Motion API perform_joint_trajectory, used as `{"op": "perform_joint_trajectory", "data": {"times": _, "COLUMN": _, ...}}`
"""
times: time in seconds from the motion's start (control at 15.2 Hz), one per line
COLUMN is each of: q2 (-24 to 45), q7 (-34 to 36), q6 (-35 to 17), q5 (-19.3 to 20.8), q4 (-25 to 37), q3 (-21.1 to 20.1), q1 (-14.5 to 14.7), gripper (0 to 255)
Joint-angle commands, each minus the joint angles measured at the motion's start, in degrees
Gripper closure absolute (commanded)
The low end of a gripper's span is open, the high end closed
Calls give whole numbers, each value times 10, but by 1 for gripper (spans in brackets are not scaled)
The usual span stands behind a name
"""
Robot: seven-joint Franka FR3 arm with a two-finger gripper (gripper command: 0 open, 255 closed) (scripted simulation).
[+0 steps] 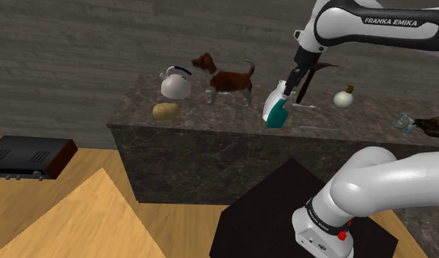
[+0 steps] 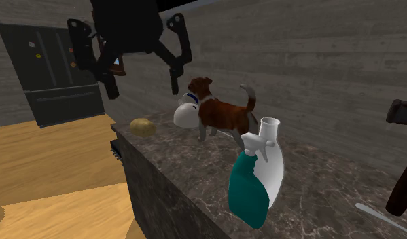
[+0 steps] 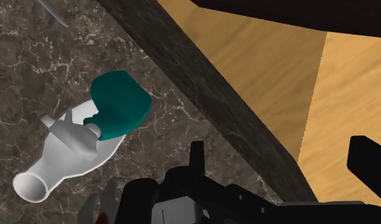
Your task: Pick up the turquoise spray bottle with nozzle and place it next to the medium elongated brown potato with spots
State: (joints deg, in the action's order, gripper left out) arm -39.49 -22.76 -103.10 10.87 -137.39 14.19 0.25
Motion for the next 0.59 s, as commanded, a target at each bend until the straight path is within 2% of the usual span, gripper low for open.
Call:
{"op": "perform_joint_trajectory", "data": {"times": 0.0, "q2": 23, "q7": -62, "q6": -19, "q5": 13, "q4": 4, "q3": 35, "q1": 5, "gripper": 0}}
{"op": "perform_joint_trajectory", "data": {"times": 0.26, "q2": 88, "q7": -179, "q6": -53, "q5": 23, "q4": 35, "q3": 104, "q1": 21, "gripper": 0}}
{"op": "perform_joint_trajectory", "data": {"times": 0.53, "q2": 171, "q7": -302, "q6": -85, "q5": 11, "q4": 82, "q3": 171, "q1": 45, "gripper": 0}}
